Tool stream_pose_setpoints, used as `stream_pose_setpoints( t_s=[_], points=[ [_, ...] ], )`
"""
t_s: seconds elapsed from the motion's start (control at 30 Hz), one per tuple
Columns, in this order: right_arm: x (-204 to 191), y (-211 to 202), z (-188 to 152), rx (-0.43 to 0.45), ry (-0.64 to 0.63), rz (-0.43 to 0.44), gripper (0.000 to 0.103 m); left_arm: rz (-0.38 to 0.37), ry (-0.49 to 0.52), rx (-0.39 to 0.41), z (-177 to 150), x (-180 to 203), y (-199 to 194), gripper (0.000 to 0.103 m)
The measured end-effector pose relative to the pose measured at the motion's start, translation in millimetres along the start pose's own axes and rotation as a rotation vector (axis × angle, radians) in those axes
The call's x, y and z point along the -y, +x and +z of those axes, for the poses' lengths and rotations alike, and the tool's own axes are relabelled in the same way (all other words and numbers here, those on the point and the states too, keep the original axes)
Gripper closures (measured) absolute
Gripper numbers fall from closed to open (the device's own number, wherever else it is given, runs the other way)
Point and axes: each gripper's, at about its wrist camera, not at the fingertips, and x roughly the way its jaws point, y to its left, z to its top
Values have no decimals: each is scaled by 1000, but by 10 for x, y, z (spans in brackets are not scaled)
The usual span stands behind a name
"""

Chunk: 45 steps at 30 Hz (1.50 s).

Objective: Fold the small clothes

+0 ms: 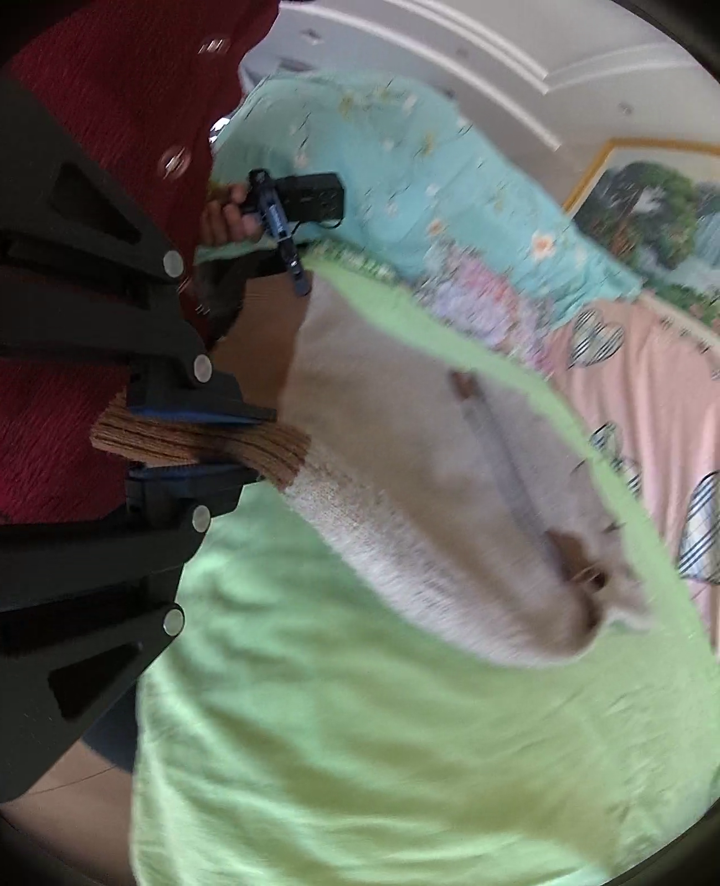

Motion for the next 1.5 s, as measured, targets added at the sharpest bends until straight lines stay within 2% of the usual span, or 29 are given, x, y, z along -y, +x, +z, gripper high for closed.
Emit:
stream_pose_setpoints(
  t_s=[0.17,0.37,0.47,0.57,0.67,0.73,0.77,0.8,0.97,1.17,1.4,1.5],
  points=[
    [-70,-86,389,137,-2,35,91,-13,-22,128,423,-54,-114,97],
    [82,-12,966,267,27,29,99,-8,-58,254,1045,-240,56,97],
    [146,150,1312,269,35,13,103,11,-57,229,1319,-281,285,97],
    [101,359,1457,175,1,-51,102,15,-61,202,1370,-302,467,97],
    [104,477,1349,75,1,-104,97,31,-67,187,1305,-319,580,97],
    [124,497,1225,30,16,-102,80,22,-95,181,1263,-375,631,97],
    [133,485,1092,8,46,-92,60,22,-105,180,1251,-400,642,97],
    [151,475,984,-6,72,-89,49,22,-115,181,1231,-421,644,97],
    [257,484,489,-45,231,-22,48,7,-131,185,1162,-468,594,97],
    [276,712,463,-31,298,10,47,13,-127,181,1152,-449,540,97],
    [247,584,327,-66,322,-11,47,15,-120,177,1114,-458,519,97],
    [273,721,233,-70,364,43,47,13,-120,173,1112,-459,529,97]
  ],
)
